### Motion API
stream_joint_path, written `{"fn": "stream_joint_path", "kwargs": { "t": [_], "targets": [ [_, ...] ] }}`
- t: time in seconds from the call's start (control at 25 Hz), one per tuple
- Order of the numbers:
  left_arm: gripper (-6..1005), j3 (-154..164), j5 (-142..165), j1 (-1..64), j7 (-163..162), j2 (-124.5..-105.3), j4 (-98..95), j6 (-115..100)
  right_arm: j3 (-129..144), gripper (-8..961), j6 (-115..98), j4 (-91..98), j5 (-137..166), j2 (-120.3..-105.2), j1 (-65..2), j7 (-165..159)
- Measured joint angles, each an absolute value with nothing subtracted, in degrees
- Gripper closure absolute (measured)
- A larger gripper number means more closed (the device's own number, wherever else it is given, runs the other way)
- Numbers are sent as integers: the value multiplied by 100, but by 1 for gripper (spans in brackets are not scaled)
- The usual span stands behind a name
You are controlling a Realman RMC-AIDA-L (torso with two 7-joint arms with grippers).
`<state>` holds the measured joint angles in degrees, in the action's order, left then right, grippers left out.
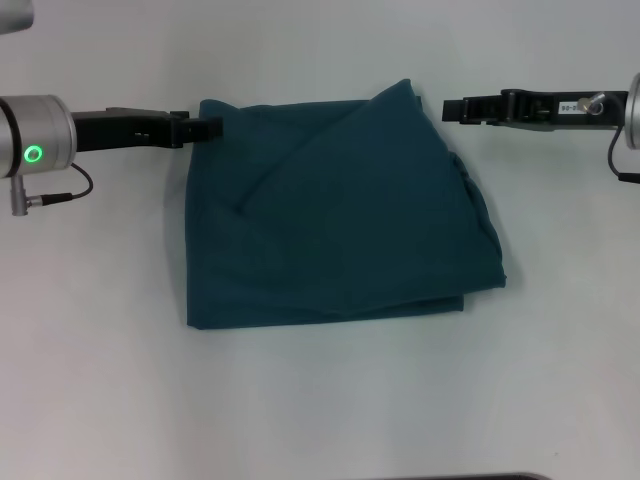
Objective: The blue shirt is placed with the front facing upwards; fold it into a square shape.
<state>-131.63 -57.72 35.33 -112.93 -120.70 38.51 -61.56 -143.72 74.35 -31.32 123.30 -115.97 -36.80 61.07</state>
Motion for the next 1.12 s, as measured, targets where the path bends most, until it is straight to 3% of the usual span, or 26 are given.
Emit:
{"fn": "stream_joint_path", "kwargs": {
  "t": [0.12, 1.12],
  "targets": [
    [445, -13163, -5767, 3533, -11293, -12077, 3847, -6122, -14358, 550, 7307, -3096, 12331, -11642, -3731, 6107],
    [446, -13078, -5765, 3533, -11259, -12154, 3832, -6119, -14049, 555, 6510, -2682, 12304, -11823, -3997, 6137]
  ]
}}
